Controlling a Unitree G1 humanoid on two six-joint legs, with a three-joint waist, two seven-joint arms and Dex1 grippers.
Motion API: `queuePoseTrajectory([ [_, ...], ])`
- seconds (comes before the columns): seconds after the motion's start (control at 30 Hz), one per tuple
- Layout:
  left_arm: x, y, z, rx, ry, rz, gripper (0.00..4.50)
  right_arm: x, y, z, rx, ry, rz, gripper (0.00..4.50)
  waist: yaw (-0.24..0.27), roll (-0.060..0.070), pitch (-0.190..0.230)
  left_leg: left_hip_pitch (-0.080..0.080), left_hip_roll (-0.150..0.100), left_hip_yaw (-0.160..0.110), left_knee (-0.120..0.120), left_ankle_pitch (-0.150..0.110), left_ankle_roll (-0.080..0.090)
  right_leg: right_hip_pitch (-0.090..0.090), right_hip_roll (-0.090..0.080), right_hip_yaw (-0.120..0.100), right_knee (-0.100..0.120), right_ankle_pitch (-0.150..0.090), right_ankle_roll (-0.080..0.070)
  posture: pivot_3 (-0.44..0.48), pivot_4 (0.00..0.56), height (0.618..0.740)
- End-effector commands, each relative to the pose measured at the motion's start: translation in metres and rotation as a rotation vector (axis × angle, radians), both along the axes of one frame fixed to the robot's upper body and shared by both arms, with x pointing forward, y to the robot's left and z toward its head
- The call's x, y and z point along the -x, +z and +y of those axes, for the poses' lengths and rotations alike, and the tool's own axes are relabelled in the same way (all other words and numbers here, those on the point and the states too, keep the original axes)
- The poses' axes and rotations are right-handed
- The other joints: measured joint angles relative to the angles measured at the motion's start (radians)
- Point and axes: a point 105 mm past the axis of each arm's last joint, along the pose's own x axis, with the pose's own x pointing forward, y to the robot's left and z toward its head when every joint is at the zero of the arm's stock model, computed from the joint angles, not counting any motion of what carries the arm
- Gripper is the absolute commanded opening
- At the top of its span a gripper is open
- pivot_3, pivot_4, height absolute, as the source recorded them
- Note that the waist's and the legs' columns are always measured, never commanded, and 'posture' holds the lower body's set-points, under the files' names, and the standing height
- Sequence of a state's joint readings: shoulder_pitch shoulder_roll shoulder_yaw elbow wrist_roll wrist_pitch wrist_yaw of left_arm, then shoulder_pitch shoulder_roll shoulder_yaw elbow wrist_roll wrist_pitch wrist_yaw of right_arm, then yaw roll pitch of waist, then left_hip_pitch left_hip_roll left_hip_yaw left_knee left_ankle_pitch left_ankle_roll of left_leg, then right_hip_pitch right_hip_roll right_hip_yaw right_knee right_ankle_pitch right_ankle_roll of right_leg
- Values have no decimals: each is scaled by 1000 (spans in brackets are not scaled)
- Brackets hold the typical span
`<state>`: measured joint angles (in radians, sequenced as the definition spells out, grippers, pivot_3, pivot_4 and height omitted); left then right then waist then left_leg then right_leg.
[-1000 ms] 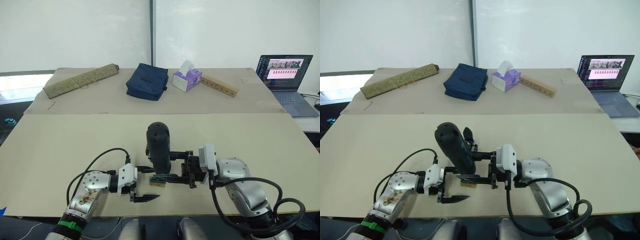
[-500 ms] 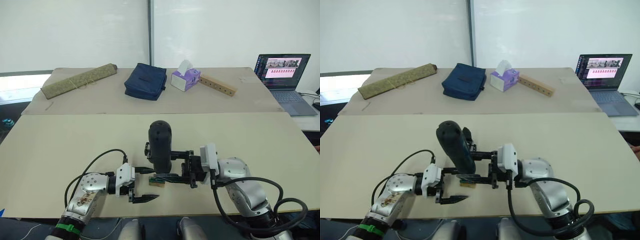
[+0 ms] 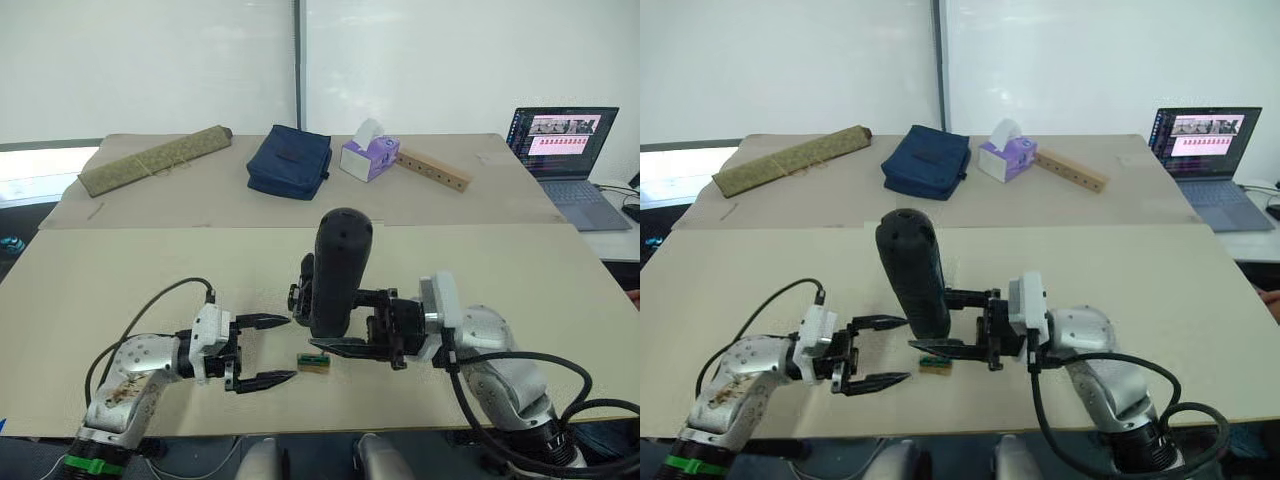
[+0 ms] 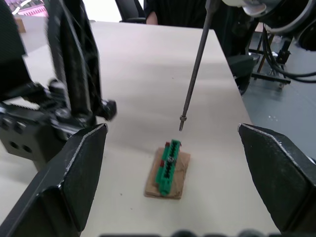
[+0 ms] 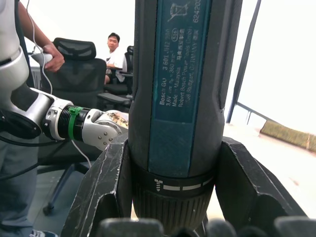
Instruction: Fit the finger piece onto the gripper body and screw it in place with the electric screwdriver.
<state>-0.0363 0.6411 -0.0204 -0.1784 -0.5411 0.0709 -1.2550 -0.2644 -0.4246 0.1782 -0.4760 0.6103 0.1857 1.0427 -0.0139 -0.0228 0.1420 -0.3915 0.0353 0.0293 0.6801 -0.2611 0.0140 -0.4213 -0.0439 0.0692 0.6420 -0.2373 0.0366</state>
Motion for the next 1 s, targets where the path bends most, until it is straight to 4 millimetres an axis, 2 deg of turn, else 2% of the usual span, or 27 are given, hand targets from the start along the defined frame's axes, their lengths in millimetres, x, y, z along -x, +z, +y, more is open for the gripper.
queuePoseTrajectory([
  [0.03, 3, 20, 4, 26, -3, -20, 4500, 9, 26, -3, -55, 21, -67, 1903, 0, 0, 0, 0, 0, 0, 0, 0, 0, 0, 0, 0, 0, 0, 0, 0, 150, 740],
  [0.27, 1, 34, 14, 63, 49, 9, 4500, 1, 50, -14, -88, -13, -66, 1903, 0, -1, 1, 0, 0, 0, 0, 0, 0, 0, 0, 0, 0, 0, 0, 0, 150, 740],
  [0.53, -10, 34, 35, 86, 149, 5, 4500, -22, 67, -29, -78, -66, -63, 1903, -1, -2, 2, 0, 0, 1, -1, 0, 0, 0, 0, 0, 0, 0, -1, 0, 150, 740],
  [0.8, -32, 24, 46, 54, 175, 2, 4500, -50, 71, -24, -100, -118, -10, 1903, 0, -2, 2, -1, 0, 5, 0, 0, 0, -1, 0, 0, 0, 0, -1, 0, 150, 740],
  [1.0, -44, 20, 46, 33, 154, -7, 4500, -61, 74, -13, -107, -109, -5, 1903, 0, -2, 2, -2, 0, 5, 0, 0, 0, -2, 0, -1, 0, 0, -1, 0, 150, 740],
])
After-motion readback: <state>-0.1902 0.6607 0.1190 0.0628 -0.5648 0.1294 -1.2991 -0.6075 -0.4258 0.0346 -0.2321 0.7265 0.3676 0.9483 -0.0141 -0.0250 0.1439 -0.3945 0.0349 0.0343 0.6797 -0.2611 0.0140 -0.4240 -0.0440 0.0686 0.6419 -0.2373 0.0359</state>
